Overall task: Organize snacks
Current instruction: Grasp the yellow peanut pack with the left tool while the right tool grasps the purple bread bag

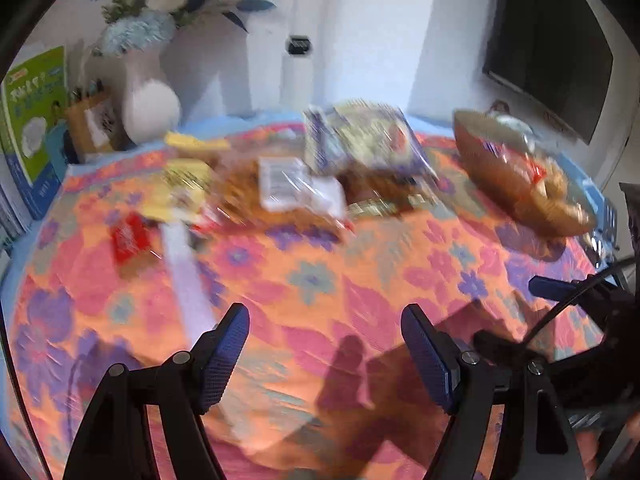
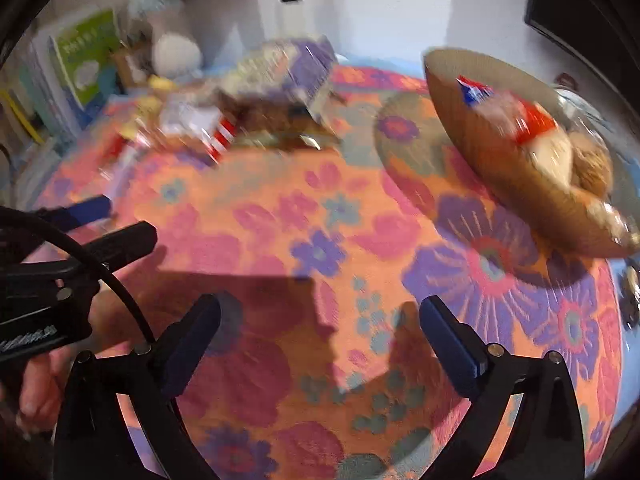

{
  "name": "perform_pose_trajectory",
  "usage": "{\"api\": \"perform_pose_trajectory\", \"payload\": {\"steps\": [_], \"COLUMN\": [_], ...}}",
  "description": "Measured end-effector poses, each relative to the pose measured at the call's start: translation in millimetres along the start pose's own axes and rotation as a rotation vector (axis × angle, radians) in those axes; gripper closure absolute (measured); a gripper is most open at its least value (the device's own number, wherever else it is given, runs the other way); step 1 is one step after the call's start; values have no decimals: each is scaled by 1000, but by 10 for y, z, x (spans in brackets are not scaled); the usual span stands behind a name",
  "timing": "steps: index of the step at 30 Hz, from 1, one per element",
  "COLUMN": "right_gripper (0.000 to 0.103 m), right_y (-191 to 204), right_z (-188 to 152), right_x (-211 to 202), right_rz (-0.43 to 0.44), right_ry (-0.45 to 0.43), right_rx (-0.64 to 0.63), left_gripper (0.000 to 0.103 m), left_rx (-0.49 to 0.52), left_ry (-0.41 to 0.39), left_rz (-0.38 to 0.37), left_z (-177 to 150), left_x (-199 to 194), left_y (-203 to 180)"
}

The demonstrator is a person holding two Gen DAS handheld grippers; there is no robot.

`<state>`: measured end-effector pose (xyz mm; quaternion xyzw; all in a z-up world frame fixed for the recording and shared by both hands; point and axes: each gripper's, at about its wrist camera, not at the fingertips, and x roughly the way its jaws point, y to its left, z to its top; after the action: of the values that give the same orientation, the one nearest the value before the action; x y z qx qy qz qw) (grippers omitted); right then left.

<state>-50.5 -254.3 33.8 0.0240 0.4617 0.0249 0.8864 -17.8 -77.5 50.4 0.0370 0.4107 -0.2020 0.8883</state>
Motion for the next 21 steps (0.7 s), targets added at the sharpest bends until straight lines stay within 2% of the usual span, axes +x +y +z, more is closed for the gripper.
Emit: {"api": "perform_pose_trajectory", "payload": {"steps": [3, 6, 7, 8, 9, 12, 15, 18, 21], "right_gripper": [3, 3, 3, 3, 3, 3, 3, 3, 3], "right_y": [50, 148, 177, 187, 191, 139, 19, -29, -51], "right_z": [331, 697, 809, 948, 1034, 1290, 1407, 1512, 1578], "right_x": [-127, -142, -112, -60, -19, 186, 343, 503, 646], "right_rz": [96, 129, 133, 134, 134, 121, 116, 120, 119], "right_ry": [-42, -89, -96, -94, -90, -68, -55, -33, -7], "right_rx": [-8, -33, -32, -18, 1, 68, 142, 197, 222], "left_gripper": [27, 26, 26, 26, 26, 26, 26, 26, 26], "left_rx": [-5, 17, 40, 57, 76, 99, 16, -32, -52], "left_ry": [13, 38, 80, 112, 113, 62, 39, 92, 135], "left_rz": [-24, -76, -91, -72, -39, 6, 0, 27, -8], "left_z": [242, 465, 546, 612, 681, 847, 1030, 1125, 1114], "left_x": [-61, 24, 122, 208, 264, 302, 406, 661, 895], "left_y": [278, 468, 519, 550, 578, 694, 1013, 1218, 1270]}}
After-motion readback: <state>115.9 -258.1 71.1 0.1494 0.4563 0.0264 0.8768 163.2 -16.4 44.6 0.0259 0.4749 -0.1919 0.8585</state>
